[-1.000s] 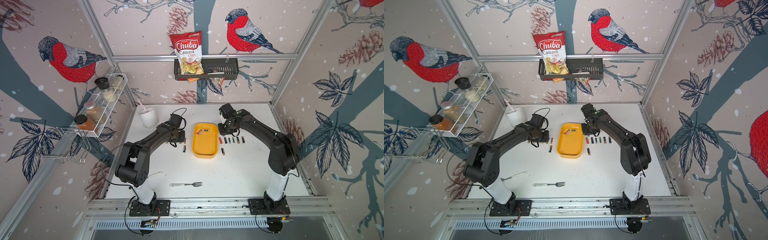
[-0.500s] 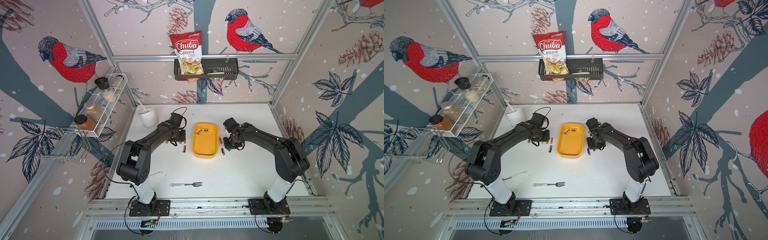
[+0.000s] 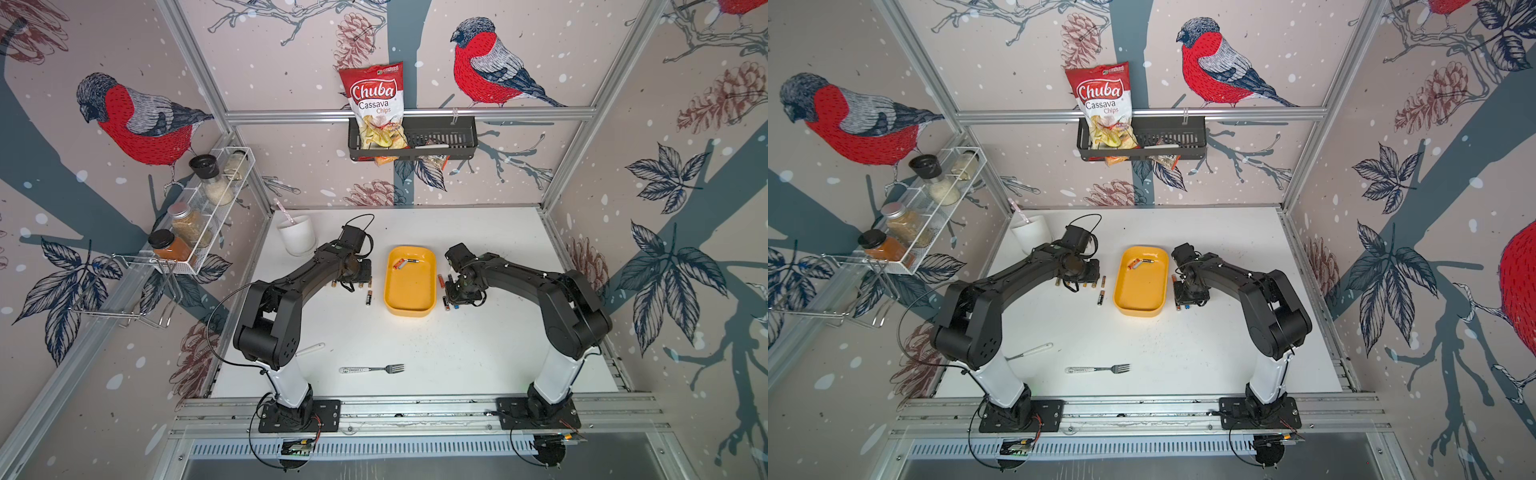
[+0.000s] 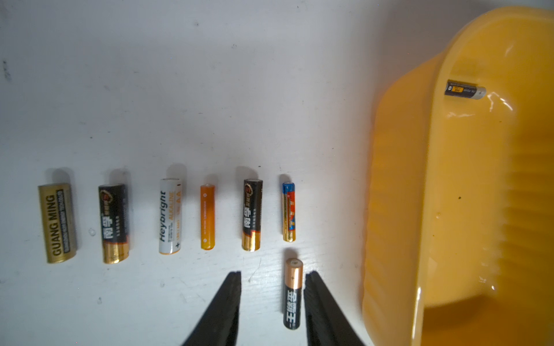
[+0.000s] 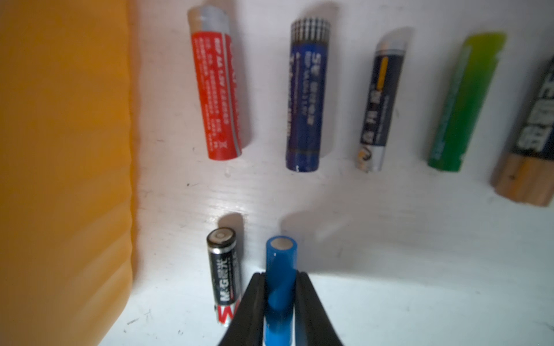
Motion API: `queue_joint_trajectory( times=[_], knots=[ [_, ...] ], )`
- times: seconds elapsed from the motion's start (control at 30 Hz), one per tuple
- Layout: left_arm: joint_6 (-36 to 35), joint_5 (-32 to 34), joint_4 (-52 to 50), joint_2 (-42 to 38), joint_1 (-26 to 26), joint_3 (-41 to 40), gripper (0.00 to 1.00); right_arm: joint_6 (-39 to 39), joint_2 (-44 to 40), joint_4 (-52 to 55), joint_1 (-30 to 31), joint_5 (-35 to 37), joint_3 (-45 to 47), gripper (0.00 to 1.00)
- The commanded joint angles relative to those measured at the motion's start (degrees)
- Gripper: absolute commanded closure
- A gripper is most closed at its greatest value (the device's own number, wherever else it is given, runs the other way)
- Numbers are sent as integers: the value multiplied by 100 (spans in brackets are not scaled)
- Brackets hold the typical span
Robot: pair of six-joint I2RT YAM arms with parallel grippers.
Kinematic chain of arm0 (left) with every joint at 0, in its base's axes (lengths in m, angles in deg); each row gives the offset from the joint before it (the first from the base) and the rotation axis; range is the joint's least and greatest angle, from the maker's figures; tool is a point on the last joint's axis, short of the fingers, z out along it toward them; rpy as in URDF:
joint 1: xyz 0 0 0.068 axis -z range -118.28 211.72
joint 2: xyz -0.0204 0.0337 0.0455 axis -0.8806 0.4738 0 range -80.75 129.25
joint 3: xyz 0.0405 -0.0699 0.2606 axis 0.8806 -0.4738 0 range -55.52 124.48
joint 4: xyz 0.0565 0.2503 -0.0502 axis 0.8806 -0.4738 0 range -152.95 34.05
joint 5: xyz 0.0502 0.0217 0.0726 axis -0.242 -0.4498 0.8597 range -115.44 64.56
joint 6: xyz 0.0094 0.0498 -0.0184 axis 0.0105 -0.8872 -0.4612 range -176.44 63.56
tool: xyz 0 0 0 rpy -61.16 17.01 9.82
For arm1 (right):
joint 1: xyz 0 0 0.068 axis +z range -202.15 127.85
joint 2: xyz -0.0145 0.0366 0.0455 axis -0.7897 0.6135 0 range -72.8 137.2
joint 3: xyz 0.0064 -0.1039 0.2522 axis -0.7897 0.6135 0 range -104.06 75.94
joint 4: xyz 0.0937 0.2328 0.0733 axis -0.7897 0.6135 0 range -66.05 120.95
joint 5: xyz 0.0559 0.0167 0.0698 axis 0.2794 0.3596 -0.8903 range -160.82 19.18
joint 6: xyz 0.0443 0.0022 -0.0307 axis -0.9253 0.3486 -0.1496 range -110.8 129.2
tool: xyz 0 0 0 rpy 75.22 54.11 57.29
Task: Take the batteries out of the storage box
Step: Place the battery at the center of the board.
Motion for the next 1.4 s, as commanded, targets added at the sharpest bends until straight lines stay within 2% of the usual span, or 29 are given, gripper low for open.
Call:
queue_joint_trajectory(
  times=[0.0,0.3,0.57,1.37],
  knots=[
    [-68,-16,-101,1,-15,24,60,-47,21,-98,1,-14,38,77],
    [-53,-7,-101,-19,-19,5,60,-53,89,-144,2,2,123,76],
    [-57,2,-119,-45,-18,9,60,-47,56,-66,13,79,118,71],
    [-76,10,-177,-88,-19,79,60,-35,-45,200,21,204,-219,69]
  ],
)
